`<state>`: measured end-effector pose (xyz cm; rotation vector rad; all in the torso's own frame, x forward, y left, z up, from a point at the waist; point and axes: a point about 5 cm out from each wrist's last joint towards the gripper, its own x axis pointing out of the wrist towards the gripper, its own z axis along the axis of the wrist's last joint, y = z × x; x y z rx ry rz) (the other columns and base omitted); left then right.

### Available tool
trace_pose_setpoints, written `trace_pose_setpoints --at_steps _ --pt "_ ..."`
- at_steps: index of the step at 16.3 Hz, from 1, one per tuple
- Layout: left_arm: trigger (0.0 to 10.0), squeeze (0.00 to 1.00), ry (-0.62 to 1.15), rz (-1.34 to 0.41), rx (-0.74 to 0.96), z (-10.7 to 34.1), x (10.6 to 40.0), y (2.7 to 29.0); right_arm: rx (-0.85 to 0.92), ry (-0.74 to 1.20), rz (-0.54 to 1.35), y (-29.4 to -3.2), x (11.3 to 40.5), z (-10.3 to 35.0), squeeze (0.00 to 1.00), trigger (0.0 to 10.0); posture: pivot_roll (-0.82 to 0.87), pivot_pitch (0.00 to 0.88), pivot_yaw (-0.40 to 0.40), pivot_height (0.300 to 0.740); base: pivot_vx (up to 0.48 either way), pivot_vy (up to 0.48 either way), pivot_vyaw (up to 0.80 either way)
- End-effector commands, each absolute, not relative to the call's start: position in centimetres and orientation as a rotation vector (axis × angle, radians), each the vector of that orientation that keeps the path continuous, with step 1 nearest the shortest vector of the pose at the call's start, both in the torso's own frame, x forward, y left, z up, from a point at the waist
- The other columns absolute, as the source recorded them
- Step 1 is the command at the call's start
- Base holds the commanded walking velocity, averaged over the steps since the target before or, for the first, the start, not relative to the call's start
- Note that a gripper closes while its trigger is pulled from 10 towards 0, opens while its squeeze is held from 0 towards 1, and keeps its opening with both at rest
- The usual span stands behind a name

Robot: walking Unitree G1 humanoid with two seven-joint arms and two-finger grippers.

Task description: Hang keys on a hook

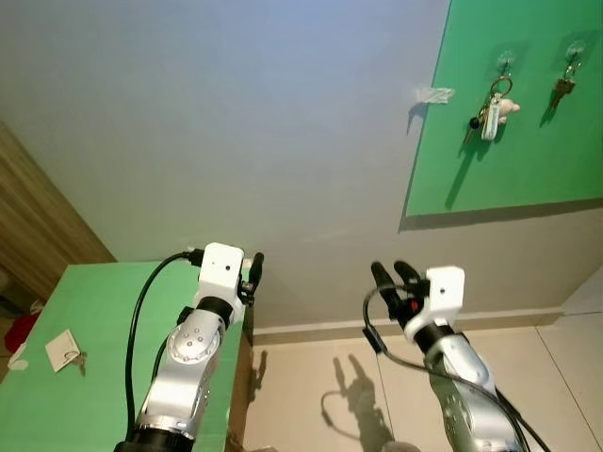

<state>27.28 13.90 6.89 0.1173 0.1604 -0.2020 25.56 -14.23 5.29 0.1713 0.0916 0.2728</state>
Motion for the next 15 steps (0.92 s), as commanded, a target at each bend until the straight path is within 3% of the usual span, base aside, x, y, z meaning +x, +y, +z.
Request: trace_pose_setpoints --at_steps 1,6,15 --pt "10.0 0.00 0.141 -0.197 0.108 7.47 27.42 14.05 0.181 0.097 0.272 -13.72 26.01 5.32 0.00 10.0 -0.19 0.000 0.121 0.740 0.000 0.000 0.00" --pt "10.0 0.00 0.118 -0.209 0.034 8.09 27.71 13.42 0.186 0.101 0.266 -13.83 26.09 5.06 0.00 10.0 -0.18 0.000 0.123 0.740 0.000 0.000 0.00" --pt "10.0 0.00 0.102 -0.216 0.043 8.45 27.86 13.15 0.185 0.118 0.262 -13.95 25.68 4.49 0.00 10.0 -0.19 0.000 0.123 0.740 -0.343 0.000 0.00"
